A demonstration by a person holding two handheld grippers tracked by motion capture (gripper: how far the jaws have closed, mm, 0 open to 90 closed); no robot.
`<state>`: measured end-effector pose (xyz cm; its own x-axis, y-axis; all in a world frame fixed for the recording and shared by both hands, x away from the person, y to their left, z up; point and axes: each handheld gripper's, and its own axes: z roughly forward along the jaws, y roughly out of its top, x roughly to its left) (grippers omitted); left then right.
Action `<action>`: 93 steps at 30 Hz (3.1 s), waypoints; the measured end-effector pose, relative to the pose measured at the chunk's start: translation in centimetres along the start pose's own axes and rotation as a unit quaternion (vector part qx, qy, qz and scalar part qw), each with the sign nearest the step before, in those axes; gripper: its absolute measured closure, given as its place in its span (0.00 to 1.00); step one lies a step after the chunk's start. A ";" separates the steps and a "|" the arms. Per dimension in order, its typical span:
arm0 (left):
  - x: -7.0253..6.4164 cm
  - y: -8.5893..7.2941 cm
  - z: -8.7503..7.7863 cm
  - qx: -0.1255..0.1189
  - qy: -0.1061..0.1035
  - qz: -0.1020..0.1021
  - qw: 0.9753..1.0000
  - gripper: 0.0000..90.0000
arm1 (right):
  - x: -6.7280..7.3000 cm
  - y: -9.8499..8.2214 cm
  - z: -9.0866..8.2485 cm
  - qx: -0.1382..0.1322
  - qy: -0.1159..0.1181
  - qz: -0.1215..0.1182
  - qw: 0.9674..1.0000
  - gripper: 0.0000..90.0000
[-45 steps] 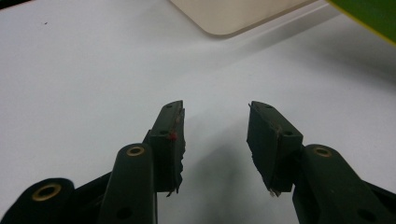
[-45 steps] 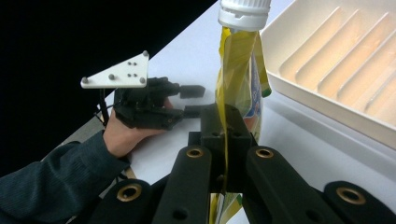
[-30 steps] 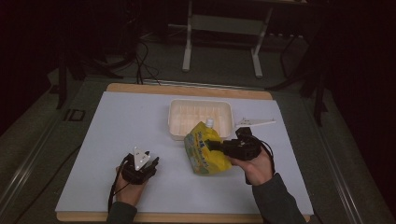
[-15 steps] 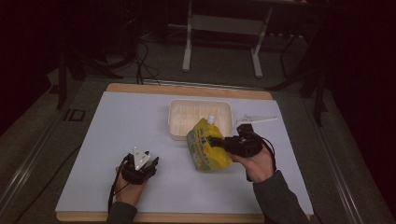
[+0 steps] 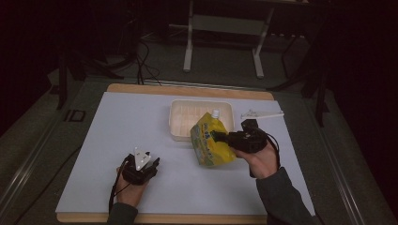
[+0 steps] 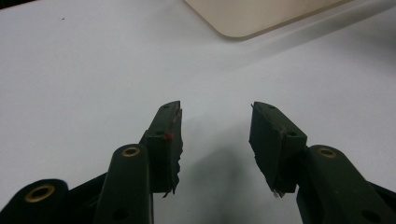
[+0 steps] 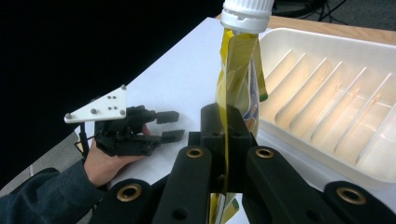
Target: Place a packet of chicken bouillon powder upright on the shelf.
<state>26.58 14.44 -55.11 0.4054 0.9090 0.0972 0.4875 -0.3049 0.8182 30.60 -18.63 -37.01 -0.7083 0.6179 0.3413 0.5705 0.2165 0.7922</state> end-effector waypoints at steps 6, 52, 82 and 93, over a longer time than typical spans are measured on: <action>0.0 0.0 0.0 0.000 0.001 0.002 1.000 0.59 | -0.1 0.5 -0.4 -0.006 -0.005 -0.001 1.000 1.00; -0.1 0.0 0.0 0.000 -0.003 0.007 1.000 0.62 | -2.2 3.0 -1.1 -0.030 -0.054 0.016 0.998 1.00; -0.1 0.0 0.0 0.002 -0.004 0.008 1.000 0.61 | -3.6 4.0 -1.2 -0.052 -0.092 0.025 0.994 1.00; -0.1 0.0 0.0 0.001 -0.005 0.008 1.000 0.61 | -4.1 4.3 -1.1 -0.059 -0.100 0.027 0.993 1.00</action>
<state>26.57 14.35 -55.13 0.4199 0.9015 0.1048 0.4825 -0.3196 0.8155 35.47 -21.05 -34.49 -0.5741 0.7666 0.2877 0.5447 0.0952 0.8332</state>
